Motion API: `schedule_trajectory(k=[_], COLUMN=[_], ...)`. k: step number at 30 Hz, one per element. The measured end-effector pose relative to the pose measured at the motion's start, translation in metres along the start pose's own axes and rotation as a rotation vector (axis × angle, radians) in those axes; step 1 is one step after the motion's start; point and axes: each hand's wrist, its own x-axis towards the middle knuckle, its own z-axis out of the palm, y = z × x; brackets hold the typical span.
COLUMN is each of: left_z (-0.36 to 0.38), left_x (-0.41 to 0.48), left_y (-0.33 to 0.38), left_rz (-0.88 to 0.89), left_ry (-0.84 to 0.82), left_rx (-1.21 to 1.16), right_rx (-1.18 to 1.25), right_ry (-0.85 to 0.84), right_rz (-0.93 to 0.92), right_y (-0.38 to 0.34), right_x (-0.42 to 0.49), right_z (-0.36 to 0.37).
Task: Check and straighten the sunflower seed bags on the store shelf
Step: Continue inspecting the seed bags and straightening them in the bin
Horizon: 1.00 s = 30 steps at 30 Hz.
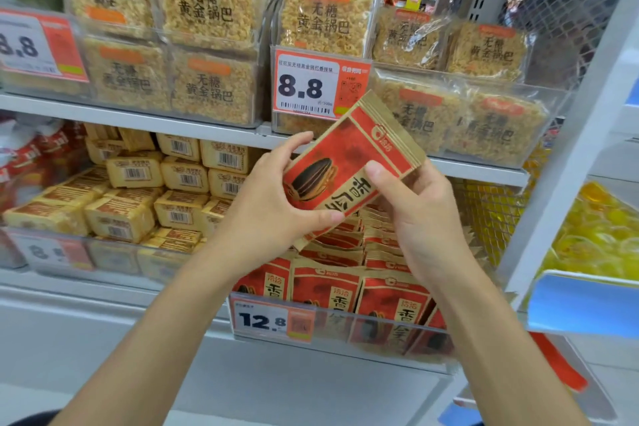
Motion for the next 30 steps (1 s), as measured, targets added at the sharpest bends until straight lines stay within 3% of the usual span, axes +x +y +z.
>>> schedule_trajectory(k=[4, 10, 16, 19, 23, 26, 30], left_z=[0.001, 0.008, 0.015, 0.01, -0.016, -0.034, -0.023], left_x=[0.003, 0.005, 0.016, 0.024, 0.037, 0.047, 0.064], left_y=[-0.002, 0.004, 0.011, 0.007, -0.011, -0.031, -0.047], left_rz=[-0.002, -0.017, 0.091, 0.096, -0.032, -0.135, -0.141], left_ry=[-0.014, -0.017, -0.056, -0.079, -0.247, -0.299, -0.387], left_rx=[-0.28, -0.461, -0.342, -0.235, 0.065, 0.327, 0.487], right_rx=[-0.083, -0.279, -0.731, -0.912, -1.196, -1.273, -1.29], right_ry=[0.121, 0.062, -0.212, -0.219, -0.208, -0.248, -0.318], right_rz=[-0.063, -0.148, -0.227, -0.304, -0.499, -0.484, -0.406], right_y=[0.001, -0.019, -0.052, -0.041, -0.013, 0.009, 0.026], right_x=[-0.002, 0.001, 0.005, 0.005, 0.005, 0.01, 0.022], right_z=[0.001, -0.009, -0.034, -0.04, -0.063, -0.083, -0.084])
